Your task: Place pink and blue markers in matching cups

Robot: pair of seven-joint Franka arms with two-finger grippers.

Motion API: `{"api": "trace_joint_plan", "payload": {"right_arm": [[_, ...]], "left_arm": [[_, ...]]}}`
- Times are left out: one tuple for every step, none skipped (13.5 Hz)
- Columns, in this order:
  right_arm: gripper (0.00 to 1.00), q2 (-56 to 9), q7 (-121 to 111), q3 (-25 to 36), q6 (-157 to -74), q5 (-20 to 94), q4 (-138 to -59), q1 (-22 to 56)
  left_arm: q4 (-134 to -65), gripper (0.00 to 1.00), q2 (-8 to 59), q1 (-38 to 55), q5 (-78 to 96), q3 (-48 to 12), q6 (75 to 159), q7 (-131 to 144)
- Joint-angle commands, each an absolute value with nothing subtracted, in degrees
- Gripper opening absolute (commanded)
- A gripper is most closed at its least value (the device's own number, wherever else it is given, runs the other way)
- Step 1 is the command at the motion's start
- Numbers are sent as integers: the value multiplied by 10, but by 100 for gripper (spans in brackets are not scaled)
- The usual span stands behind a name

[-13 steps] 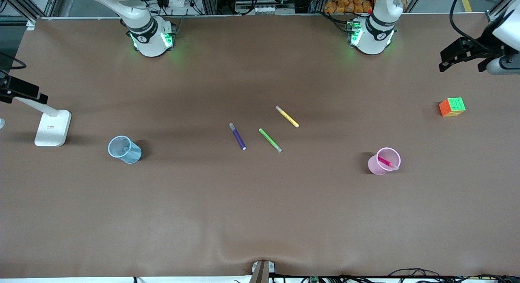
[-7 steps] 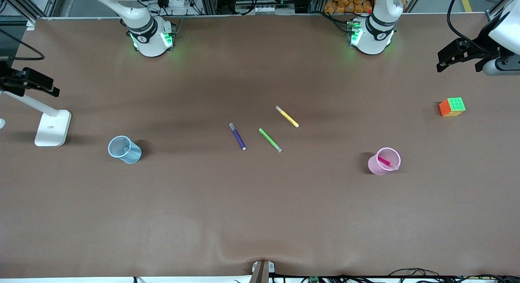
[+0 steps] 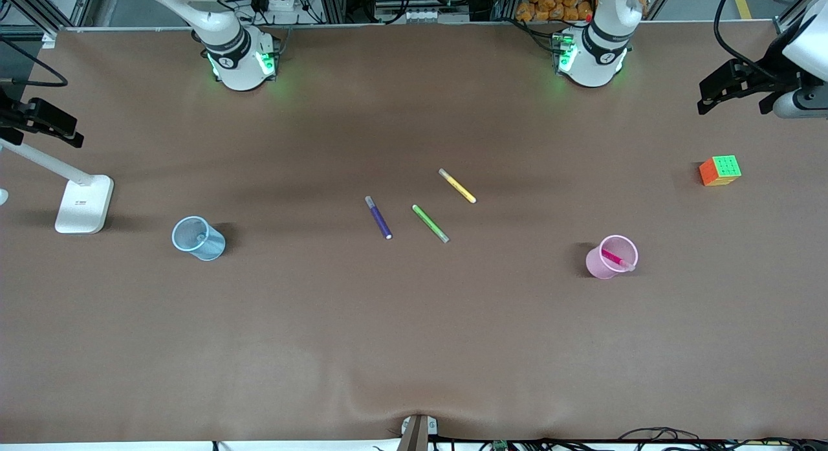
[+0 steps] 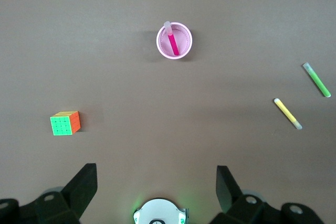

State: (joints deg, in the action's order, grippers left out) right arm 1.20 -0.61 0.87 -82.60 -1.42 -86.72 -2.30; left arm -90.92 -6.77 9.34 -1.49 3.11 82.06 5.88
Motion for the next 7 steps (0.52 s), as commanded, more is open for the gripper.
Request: {"api": "trace_joint_plan", "payload": {"right_arm": [[100,16,-8,-4,-827,-18,-866,-38],[100,16,-8,-4,-827,-18,-866,-38],[100,16,-8,-4,-828,-18,-866,-38],[100,16,-8,-4,-828,-17,-866,-37],[100,15,-8,-4,-828,-17,-866,-36],[100,15,-8,-4,-828,-17,-867,-35],[100,16,-8,-4,-828,-17,-867,-35]], "left_arm": [[-907,100,-72,87,-13,25,817,63],[-907,100,-72,87,-14,25,817,63],[-907,100,-73,88,-14,25,817,63],[-907,100,-73,88,-14,25,817,63],[-907,100,-73,88,-14,25,816,63],[-906,100,-73,87,-14,25,814,63],[-906,100,-73,87,-14,25,814,63]]}}
